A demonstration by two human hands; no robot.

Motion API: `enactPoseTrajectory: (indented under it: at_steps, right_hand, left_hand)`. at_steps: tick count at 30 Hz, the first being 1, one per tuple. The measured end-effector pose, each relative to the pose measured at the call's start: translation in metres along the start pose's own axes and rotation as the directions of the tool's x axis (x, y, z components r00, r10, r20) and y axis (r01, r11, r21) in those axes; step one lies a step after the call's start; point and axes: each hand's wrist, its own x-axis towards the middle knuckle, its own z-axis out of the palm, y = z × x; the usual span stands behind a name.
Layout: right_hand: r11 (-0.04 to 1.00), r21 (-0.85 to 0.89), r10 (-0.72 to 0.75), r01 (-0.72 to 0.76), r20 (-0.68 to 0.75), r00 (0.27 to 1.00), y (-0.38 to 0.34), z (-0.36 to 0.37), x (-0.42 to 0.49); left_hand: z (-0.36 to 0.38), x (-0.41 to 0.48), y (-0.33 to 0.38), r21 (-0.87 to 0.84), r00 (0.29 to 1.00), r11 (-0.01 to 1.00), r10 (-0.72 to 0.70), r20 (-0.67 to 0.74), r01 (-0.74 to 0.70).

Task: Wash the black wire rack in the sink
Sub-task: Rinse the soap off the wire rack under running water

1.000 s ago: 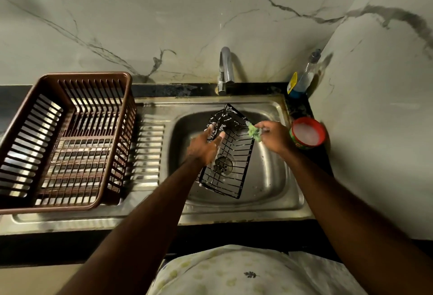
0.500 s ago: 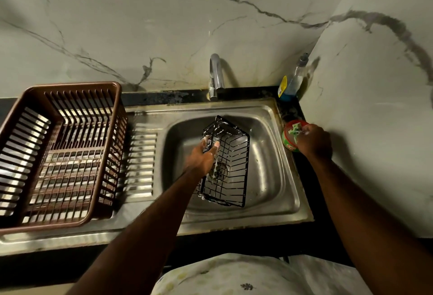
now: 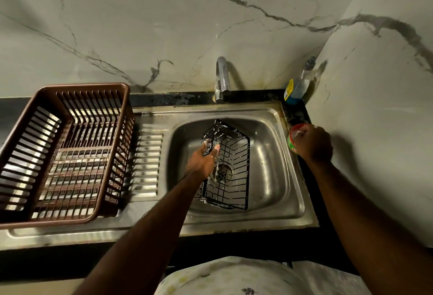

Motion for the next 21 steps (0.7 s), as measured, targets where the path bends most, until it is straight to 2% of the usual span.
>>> enactPoseTrajectory:
  at_steps: [3,7,10,16,21]
  right_hand:
    - [0.993,0.036,-0.107,0.108,-0.022,0.994,-0.023,0.009,-0.005]
    - [0.951,0.260,-0.182,0.167,0.037,0.983,-0.063,0.031,-0.011]
    - [0.929,0.329,-0.235,0.170,0.169,0.957,-0.091,0.050,-0.009]
    - [0.930,0.334,-0.295,0.155,0.427,0.855,-0.153,0.070,0.009]
    - [0.929,0.351,-0.285,0.118,0.476,0.832,-0.191,0.084,0.030]
  left_hand:
    - [0.000,0.006,-0.009,-0.043,0.999,0.998,-0.041,-0.014,0.041]
    - [-0.007,0.000,-0.006,-0.106,0.996,0.991,-0.085,-0.035,0.081]
    - [-0.010,0.004,-0.010,-0.150,0.996,0.987,-0.071,-0.048,0.063]
    - [-0.019,0.015,-0.015,-0.217,0.993,0.971,-0.109,-0.041,0.097]
    - [-0.026,0.020,-0.016,-0.285,0.993,0.952,-0.115,-0.006,0.109]
